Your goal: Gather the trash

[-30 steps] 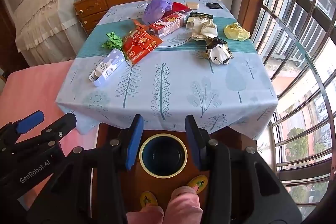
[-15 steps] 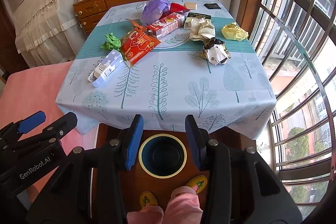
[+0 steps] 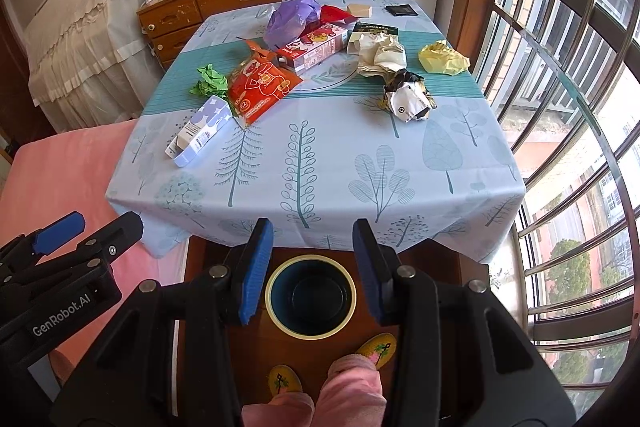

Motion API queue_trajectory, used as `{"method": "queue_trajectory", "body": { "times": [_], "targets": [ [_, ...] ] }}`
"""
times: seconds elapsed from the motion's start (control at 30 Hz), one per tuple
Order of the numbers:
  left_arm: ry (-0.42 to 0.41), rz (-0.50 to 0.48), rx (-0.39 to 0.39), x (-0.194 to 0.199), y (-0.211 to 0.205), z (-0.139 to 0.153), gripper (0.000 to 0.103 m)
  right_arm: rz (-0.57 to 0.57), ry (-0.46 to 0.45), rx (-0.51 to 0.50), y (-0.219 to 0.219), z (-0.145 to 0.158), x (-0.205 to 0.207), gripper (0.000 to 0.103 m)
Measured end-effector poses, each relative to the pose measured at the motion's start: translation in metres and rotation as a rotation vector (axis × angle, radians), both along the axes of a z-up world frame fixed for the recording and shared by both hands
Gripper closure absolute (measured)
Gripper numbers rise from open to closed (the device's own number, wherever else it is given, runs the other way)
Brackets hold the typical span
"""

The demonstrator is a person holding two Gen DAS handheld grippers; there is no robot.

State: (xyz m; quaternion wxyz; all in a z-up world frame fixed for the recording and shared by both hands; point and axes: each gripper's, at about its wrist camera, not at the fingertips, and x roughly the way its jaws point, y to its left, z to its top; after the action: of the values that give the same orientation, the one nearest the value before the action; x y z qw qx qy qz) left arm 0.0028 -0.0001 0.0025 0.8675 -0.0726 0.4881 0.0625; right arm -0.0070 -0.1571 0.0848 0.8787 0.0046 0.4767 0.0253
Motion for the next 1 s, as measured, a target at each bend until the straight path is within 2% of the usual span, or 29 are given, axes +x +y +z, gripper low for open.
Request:
{"method": "queue_trajectory", "body": {
  "times": [0.63,1.0],
  "targets": [
    [0.0,-0.001,0.002,-0.001,0.0,0.0,0.023,-0.001,0.001,0.004,0.0,0.0,0.0,0.065],
    [-0.02,-0.029,0.008,-0.009,-0.001,0.007,0.023,-0.036,-0.027,0.013,0.0,0.008,-0.015,0.065]
  ]
}}
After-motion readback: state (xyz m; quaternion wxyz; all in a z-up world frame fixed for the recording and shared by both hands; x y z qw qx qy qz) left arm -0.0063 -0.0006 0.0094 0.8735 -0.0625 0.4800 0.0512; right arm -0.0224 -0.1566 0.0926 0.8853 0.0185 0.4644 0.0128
